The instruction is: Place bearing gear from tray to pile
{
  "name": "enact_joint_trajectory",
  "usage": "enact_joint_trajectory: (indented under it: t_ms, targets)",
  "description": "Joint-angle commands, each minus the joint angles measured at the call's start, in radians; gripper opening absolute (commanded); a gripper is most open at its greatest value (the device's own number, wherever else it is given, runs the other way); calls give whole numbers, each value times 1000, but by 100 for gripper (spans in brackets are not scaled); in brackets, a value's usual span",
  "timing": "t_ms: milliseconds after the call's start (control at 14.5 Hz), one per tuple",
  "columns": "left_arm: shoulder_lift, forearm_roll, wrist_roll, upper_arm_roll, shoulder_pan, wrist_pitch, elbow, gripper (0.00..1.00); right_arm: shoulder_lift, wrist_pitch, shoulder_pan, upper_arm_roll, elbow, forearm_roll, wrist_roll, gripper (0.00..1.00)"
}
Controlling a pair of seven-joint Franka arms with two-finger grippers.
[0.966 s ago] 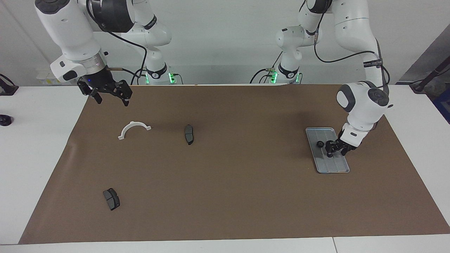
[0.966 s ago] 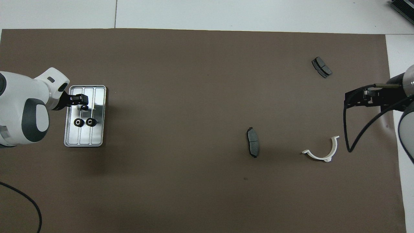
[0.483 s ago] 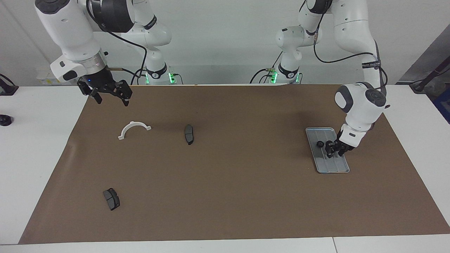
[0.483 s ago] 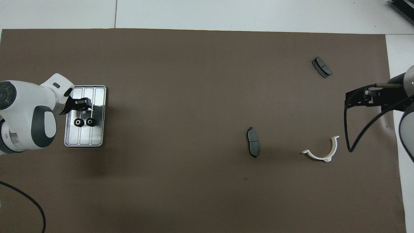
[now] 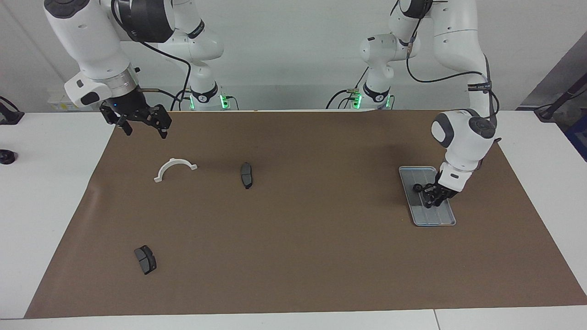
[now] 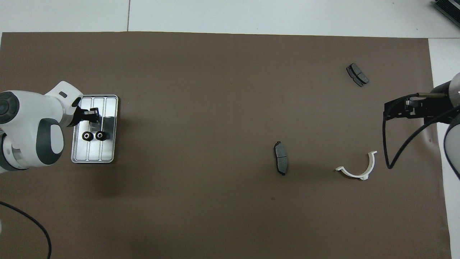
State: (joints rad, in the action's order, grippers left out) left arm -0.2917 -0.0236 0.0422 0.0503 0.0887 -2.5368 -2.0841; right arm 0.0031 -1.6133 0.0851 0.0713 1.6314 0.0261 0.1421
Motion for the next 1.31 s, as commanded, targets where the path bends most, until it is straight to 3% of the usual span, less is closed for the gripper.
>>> enact_joint_trajectory:
  t_ms: [0, 138, 414, 621, 966, 1241]
  targets:
    - [2, 7, 8, -7, -15, 3, -4, 0, -23, -13, -16, -10, 27, -5, -6, 100]
    - [5, 8, 8, -7, -15, 88, 51, 0, -23, -13, -16, -10, 27, -5, -7, 100]
    - [42, 8, 60, 0, -30, 398, 255, 0, -23, -13, -16, -10, 27, -3, -7, 100]
    - [46, 8, 294, 0, -154, 521, 358, 0, -23, -13, -16, -10, 27, -3, -7, 100]
    - [25, 8, 736, 2, -445, 321, 299, 0, -23, -13, -16, -10, 27, -5, -7, 100]
    - [-118, 10, 962, 0, -642, 140, 315, 0, -23, -13, -18, -10, 27, -3, -6, 100]
